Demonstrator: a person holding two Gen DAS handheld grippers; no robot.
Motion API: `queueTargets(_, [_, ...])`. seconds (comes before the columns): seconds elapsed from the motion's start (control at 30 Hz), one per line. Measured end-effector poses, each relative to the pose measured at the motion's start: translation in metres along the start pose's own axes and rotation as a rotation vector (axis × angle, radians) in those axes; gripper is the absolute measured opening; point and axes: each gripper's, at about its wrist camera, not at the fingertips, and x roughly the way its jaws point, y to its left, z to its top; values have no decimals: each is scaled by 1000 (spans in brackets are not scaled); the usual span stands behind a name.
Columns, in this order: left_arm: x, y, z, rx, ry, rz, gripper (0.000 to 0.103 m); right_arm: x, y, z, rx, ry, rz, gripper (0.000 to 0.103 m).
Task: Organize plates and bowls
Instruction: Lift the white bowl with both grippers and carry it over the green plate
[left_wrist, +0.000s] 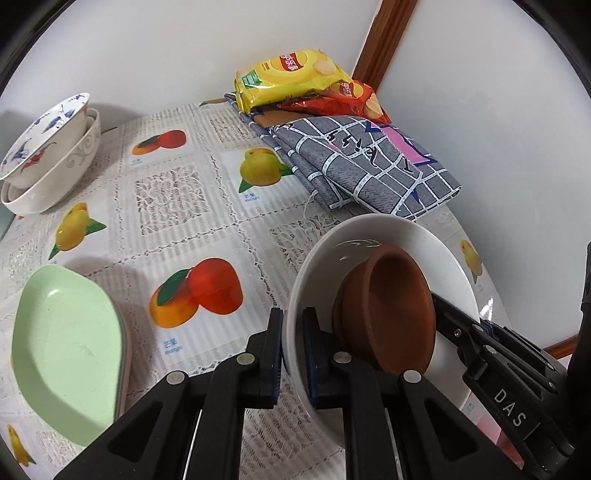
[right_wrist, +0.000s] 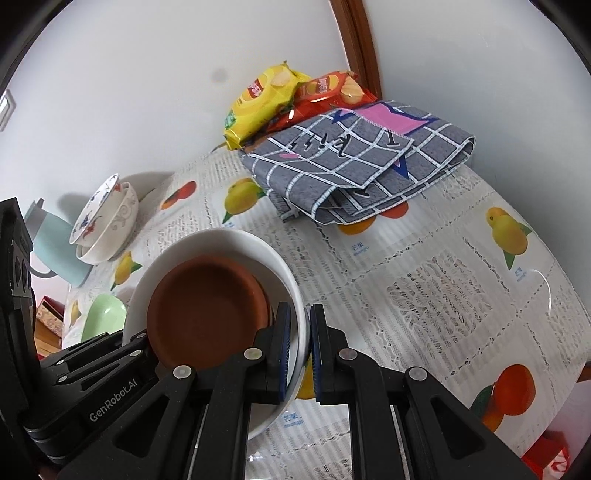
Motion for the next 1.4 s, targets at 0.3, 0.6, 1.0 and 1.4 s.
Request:
queueTargets(0.3, [-18, 7, -4, -1, -22, 5, 11, -12, 11, -4, 1, -16, 12, 10])
queueTargets(0.6, [-34, 16, -8, -8, -37, 21, 11, -21, 25, -7, -9, -26, 26, 10])
queueTargets(1.0, [-49, 34, -14, -29, -50, 38, 11, -25, 45, -12, -15, -28, 50, 10])
queueTargets(1.4, [-59, 56, -16, -60, -61, 48, 11, -24, 67, -13, -38, -30, 65, 10])
